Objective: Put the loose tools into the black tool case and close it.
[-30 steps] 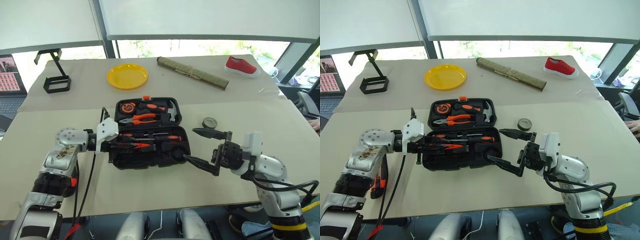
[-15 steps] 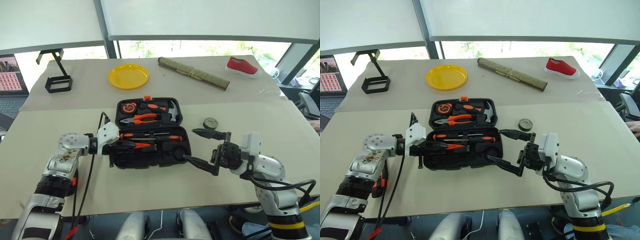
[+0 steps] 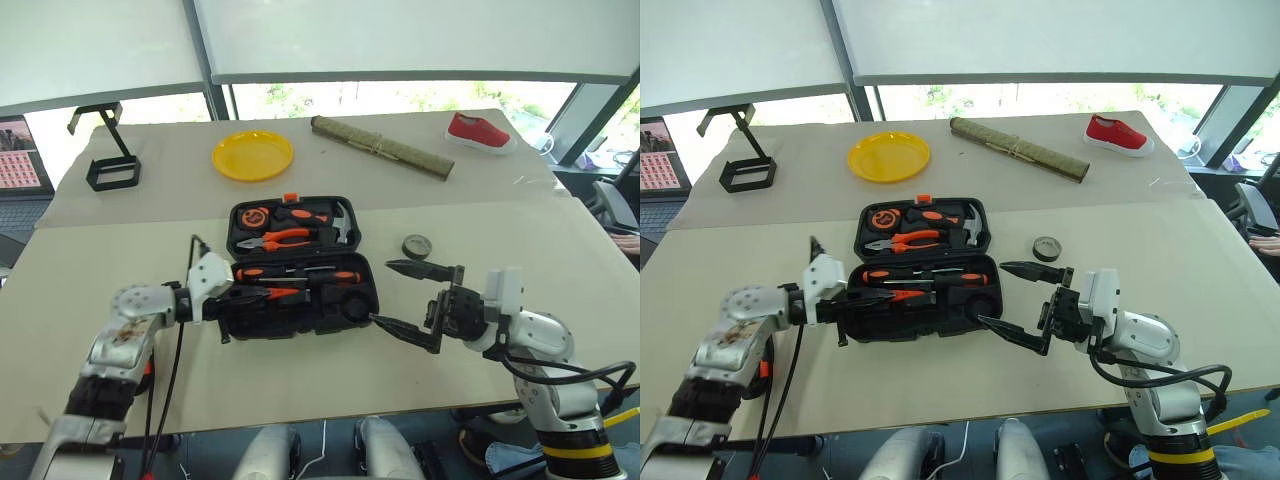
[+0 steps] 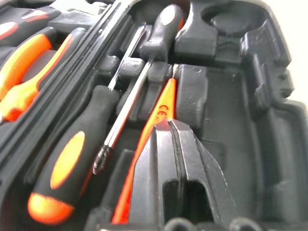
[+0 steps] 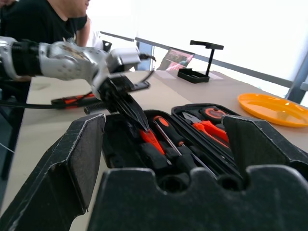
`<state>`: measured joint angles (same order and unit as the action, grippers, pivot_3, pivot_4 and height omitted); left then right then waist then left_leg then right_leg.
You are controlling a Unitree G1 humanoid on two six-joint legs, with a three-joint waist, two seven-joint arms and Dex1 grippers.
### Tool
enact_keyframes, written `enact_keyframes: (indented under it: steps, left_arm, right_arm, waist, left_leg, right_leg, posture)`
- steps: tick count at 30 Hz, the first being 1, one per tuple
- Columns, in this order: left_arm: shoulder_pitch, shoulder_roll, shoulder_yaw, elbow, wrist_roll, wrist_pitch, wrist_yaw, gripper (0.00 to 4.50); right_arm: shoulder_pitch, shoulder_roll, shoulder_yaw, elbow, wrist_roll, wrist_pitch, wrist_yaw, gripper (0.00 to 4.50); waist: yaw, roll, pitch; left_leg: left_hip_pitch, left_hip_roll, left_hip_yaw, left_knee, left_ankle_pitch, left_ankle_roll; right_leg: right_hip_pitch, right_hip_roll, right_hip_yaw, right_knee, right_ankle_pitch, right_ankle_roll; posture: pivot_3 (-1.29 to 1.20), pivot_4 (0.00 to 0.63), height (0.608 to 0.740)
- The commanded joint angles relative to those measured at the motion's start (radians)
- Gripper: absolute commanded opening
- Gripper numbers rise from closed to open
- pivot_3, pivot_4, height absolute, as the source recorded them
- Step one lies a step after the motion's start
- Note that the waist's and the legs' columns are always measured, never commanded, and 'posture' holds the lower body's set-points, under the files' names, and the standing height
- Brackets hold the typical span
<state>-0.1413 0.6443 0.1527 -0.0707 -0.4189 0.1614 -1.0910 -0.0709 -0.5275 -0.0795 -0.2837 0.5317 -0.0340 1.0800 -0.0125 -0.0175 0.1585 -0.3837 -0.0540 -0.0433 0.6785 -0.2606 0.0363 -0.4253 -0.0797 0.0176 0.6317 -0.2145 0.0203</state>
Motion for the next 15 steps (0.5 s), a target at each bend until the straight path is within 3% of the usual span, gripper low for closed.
enact_keyframes:
  steps: [1,5,8,12,15]
  left_arm:
    - [0.173,0.049,0.204,-0.211,-0.089,0.054,0.060,1.81]
    - [0.476,-0.038,0.435,-0.299,-0.090,0.013,0.150,3.22]
    - [0.590,-0.111,0.528,-0.322,-0.095,-0.023,0.211,4.34]
    - [0.825,-0.299,0.642,-0.318,-0.092,-0.105,0.278,4.44]
    - [0.905,-0.378,0.663,-0.349,-0.152,-0.046,0.351,4.44]
  right_arm:
    - [0.025,-0.023,-0.036,0.004,0.007,-0.067,0.047,4.50]
    - [0.046,-0.010,-0.016,0.002,0.044,-0.048,0.066,4.50]
    - [0.049,0.001,-0.001,0.002,0.042,-0.061,0.081,4.50]
    - [0.041,0.029,0.039,-0.013,0.082,-0.038,0.109,4.50]
    - [0.028,0.042,0.049,-0.025,0.087,-0.027,0.094,4.50]
  waist:
    - [-0.002,0.000,0.000]
    - [-0.003,0.001,0.000]
    - [0.001,-0.001,0.001]
    - [0.016,-0.004,0.001]
    - [0.025,-0.006,0.002]
  left_leg:
    - [0.000,0.000,0.000,0.000,0.000,0.000]
    - [0.004,0.000,0.000,-0.002,-0.001,-0.001]
    - [0.004,0.000,0.001,-0.002,-0.001,0.000]
    - [0.006,0.001,0.001,0.000,-0.001,0.000]
    - [0.004,0.000,0.002,0.000,-0.002,0.002]
  right_leg:
    - [0.000,-0.001,0.000,0.000,0.000,0.000]
    - [0.003,-0.007,0.001,-0.002,0.000,0.000]
    - [0.004,-0.009,0.000,-0.003,0.000,0.000]
    - [0.006,-0.010,-0.003,-0.006,-0.001,0.001]
    - [0.008,-0.012,-0.003,-0.007,-0.003,0.004]
  posture:
    - [0.00,0.150,0.740]
    - [0.00,0.150,0.740]
    - [0.00,0.150,0.740]
    - [0.00,0.150,0.740]
    - [0.00,0.150,0.740]
